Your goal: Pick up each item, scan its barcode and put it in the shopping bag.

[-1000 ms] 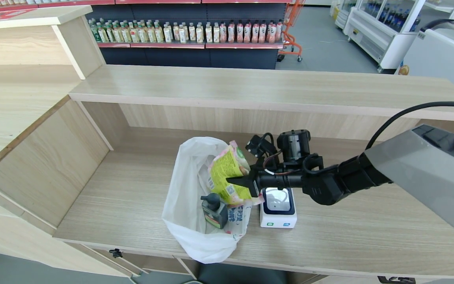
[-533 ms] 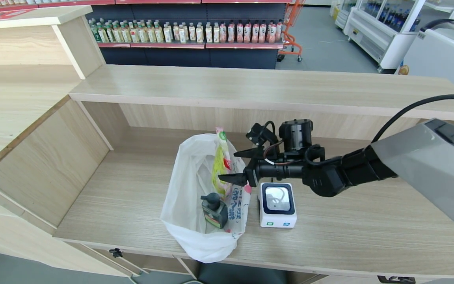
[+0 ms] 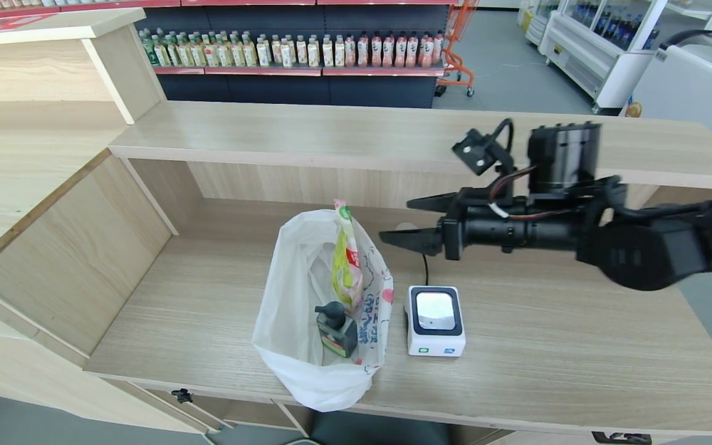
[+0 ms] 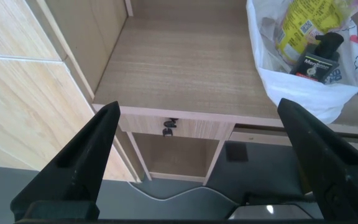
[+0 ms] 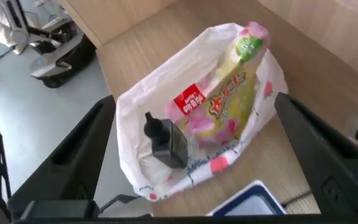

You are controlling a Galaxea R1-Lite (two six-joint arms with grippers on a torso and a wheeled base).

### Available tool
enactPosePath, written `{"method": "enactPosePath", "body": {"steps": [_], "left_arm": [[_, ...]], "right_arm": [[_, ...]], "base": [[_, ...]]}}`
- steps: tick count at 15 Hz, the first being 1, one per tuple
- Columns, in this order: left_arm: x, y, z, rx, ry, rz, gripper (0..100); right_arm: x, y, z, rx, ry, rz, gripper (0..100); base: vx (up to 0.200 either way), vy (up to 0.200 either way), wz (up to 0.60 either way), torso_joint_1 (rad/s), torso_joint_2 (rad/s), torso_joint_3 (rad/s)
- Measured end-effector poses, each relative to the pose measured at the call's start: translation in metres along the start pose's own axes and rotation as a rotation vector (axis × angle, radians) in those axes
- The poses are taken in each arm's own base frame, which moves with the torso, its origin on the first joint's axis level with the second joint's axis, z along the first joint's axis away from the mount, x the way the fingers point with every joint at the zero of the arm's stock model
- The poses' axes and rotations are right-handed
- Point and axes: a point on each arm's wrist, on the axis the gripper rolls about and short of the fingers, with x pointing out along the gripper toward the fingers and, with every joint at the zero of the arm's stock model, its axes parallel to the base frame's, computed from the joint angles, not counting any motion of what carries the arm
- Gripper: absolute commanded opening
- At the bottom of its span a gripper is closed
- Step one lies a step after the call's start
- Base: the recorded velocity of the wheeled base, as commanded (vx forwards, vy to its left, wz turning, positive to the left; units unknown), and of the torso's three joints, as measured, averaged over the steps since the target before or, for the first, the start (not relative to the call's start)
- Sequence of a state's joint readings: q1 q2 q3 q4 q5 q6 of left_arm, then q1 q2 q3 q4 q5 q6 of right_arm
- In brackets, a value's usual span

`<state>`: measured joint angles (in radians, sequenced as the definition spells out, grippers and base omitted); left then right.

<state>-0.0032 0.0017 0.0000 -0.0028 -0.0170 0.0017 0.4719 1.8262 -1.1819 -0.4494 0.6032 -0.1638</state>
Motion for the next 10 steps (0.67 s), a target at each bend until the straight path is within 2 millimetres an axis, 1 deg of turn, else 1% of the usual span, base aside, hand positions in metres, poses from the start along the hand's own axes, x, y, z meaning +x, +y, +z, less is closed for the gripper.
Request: {"method": "enactPosePath", "body": {"steps": [1,2,4,5,6,8,10], "left_arm": [[0.0,0.0,0.0,0.0,0.0,0.0,100],[0.0,0.0,0.0,0.0,0.0,0.0,100],[0.0,0.0,0.0,0.0,0.0,0.0,100],[0.0,0.0,0.0,0.0,0.0,0.0,100],[0.0,0.0,0.0,0.0,0.0,0.0,100],[0.0,0.0,0.0,0.0,0.0,0.0,100],[0.0,0.0,0.0,0.0,0.0,0.0,100]], "right_arm": [[-0.025,0.007,0.006,0.013,0.011,-0.054,100],[-0.054,0.016,0.009,0.029,0.031,-0.133,100],[-0.105,0.036,0.002,0.056,0.072,-0.29,100],[-0.128,0.049,-0.008,0.075,0.095,-0.354,100],[-0.148,0.062,-0.019,0.089,0.113,-0.4,100],[-0.18,0.086,-0.042,0.107,0.139,-0.492,100],[-0.206,0.105,-0.061,0.111,0.153,-0.621,100]], "base": [[0.0,0.0,0.0,0.0,0.0,0.0],[0.0,0.0,0.0,0.0,0.0,0.0],[0.0,0.0,0.0,0.0,0.0,0.0],[0.0,0.0,0.0,0.0,0.0,0.0],[0.0,0.0,0.0,0.0,0.0,0.0],[0.0,0.0,0.0,0.0,0.0,0.0],[0.0,0.0,0.0,0.0,0.0,0.0]]}}
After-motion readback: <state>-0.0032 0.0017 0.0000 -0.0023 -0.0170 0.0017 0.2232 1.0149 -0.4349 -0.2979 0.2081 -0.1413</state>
